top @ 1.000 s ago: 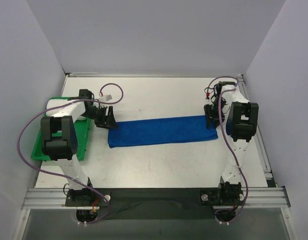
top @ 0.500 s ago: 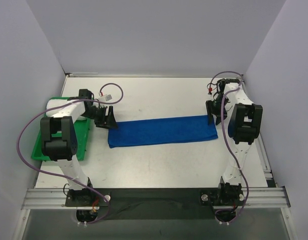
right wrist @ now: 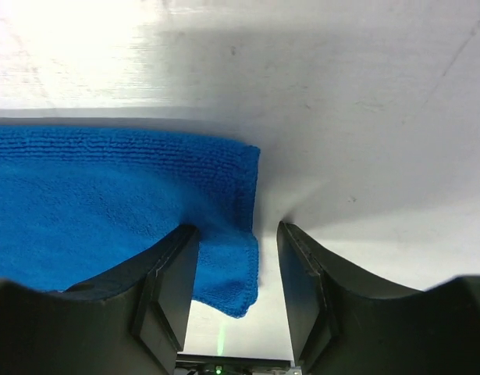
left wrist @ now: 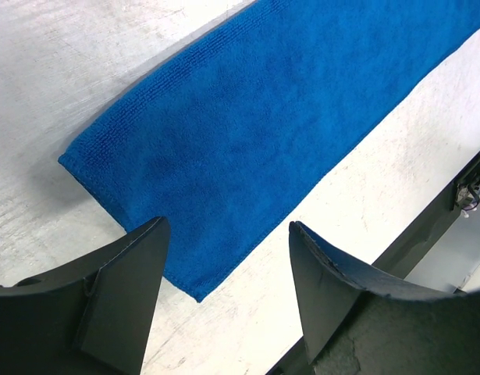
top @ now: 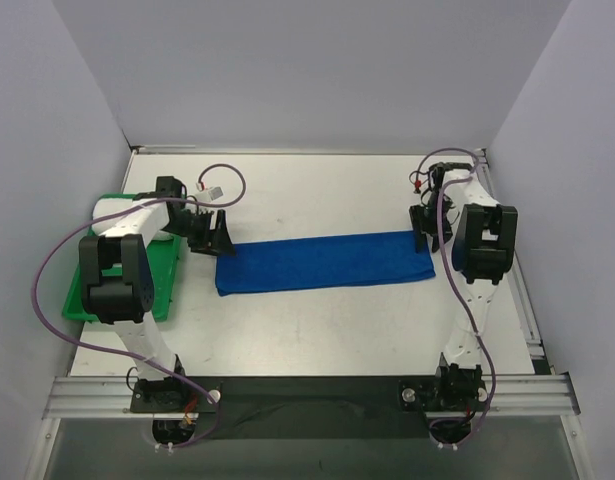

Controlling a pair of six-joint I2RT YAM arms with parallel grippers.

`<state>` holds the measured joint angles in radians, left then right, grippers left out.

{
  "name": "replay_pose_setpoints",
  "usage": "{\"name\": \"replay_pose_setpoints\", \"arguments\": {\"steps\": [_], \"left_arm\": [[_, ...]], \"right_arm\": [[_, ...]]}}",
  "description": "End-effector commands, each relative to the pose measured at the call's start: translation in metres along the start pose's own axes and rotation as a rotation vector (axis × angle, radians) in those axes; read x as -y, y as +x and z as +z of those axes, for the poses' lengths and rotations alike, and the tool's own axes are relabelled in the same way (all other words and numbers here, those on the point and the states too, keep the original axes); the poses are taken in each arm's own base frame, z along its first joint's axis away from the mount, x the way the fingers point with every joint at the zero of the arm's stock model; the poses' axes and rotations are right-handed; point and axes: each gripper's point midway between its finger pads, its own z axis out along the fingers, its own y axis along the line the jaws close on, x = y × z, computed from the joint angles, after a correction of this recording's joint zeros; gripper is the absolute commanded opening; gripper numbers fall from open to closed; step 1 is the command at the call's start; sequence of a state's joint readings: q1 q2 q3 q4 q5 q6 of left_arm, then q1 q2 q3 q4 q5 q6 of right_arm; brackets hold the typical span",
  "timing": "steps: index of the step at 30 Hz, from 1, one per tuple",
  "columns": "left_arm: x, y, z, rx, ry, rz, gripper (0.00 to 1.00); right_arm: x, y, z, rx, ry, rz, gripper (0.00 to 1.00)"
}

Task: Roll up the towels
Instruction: Fold the towel

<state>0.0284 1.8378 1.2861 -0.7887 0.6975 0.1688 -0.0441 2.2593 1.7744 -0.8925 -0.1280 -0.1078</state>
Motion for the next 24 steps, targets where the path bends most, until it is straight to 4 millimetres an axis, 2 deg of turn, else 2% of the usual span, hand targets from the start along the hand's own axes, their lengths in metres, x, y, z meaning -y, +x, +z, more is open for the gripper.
{"name": "replay_pose_setpoints", "arguments": {"steps": [1, 7, 10, 11, 13, 16, 17, 20, 22, 24], "left_arm": [[0.01, -0.021, -0.02, 0.068, 0.004, 0.062, 0.73], [0.009, -0.023, -0.02, 0.074, 0.005, 0.058, 0.73], [0.009, -0.028, -0.023, 0.085, 0.004, 0.057, 0.73], [0.008, -0.029, -0.024, 0.089, 0.001, 0.055, 0.73], [0.008, -0.031, -0.026, 0.094, -0.001, 0.056, 0.73], [0.008, -0.031, -0.028, 0.098, -0.005, 0.059, 0.73], [0.009, -0.03, -0.028, 0.096, -0.003, 0.058, 0.73], [0.011, -0.027, -0.028, 0.093, 0.006, 0.056, 0.73], [0.012, -0.023, -0.027, 0.087, 0.01, 0.055, 0.73], [0.011, -0.021, -0.026, 0.084, 0.011, 0.058, 0.72]], "right_arm": [[-0.007, 0.017, 0.007, -0.071, 0.013, -0.026, 0.45], [-0.008, 0.027, 0.01, -0.109, 0.014, -0.049, 0.41], [-0.008, 0.028, 0.011, -0.125, 0.01, -0.064, 0.2], [-0.008, 0.028, 0.011, -0.128, 0.006, -0.067, 0.1], [-0.007, 0.028, 0.011, -0.13, -0.002, -0.066, 0.0], [0.003, 0.024, 0.006, -0.114, 0.004, -0.059, 0.0], [0.012, 0.023, 0.001, -0.102, 0.011, -0.045, 0.0], [0.032, 0.009, -0.023, -0.024, 0.025, -0.021, 0.0], [0.037, -0.003, -0.044, 0.034, 0.038, -0.033, 0.0], [0.031, -0.004, -0.059, 0.055, 0.028, -0.046, 0.0]]}}
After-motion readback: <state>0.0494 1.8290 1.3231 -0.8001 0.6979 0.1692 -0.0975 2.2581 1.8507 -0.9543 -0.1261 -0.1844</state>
